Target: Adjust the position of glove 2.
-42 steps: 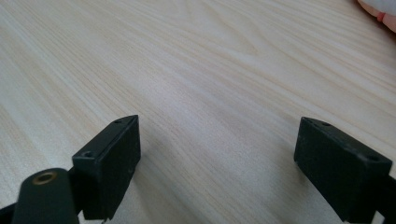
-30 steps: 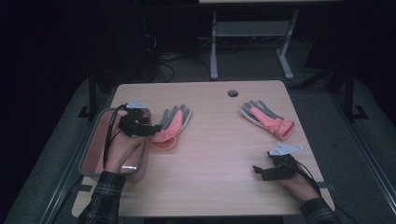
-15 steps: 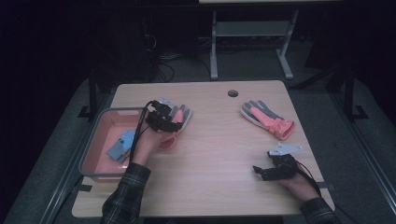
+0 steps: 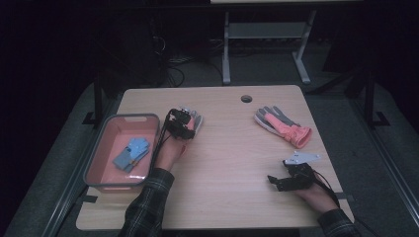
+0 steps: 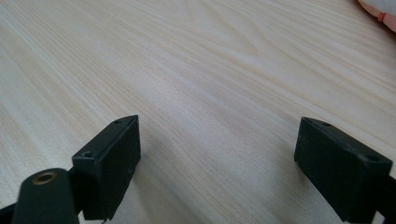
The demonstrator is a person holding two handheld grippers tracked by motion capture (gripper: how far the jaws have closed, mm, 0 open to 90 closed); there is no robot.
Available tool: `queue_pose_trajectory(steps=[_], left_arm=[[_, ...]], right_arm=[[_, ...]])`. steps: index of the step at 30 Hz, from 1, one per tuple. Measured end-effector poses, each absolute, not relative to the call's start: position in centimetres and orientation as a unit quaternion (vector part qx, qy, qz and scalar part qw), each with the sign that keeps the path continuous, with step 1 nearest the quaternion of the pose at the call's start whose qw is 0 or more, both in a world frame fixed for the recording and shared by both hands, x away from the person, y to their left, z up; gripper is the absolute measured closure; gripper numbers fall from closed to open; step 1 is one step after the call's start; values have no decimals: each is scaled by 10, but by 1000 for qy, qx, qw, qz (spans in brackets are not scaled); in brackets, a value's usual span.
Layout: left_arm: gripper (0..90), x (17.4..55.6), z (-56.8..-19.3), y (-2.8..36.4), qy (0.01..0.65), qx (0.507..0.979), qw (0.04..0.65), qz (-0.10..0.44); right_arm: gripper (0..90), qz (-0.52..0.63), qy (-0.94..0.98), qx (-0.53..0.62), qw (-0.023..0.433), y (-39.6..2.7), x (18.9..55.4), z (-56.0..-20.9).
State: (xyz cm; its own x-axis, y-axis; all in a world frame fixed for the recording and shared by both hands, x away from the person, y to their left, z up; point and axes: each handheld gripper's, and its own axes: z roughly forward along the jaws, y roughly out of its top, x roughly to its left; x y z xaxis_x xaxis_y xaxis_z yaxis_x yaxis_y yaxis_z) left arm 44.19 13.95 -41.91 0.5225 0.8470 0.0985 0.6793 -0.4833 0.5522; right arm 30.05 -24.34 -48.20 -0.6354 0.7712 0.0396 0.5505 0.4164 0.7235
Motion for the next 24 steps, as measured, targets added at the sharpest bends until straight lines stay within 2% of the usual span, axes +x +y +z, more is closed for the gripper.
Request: queue_pose_trajectory(steps=[1, 2, 3, 6, 12, 24], left_arm=[[671, 442, -419, 140, 452, 843, 225, 184], [756, 443, -420, 140, 450, 846, 220, 184], [756, 443, -421, 140, 449, 847, 217, 185], [857, 445, -422, 141, 452, 848, 217, 172], [881, 439, -414, 141, 440, 851, 233, 164], [882, 413, -406, 123, 389, 870, 289, 97]], right_arm=[[143, 364, 828, 399, 152, -243, 300, -482], [143, 364, 828, 399, 152, -243, 301, -482], [143, 364, 828, 399, 152, -243, 301, -482], [143, 364, 828, 399, 152, -243, 300, -482], [143, 364, 828, 399, 152, -243, 301, -482], [143, 364, 828, 399, 152, -243, 300, -482]])
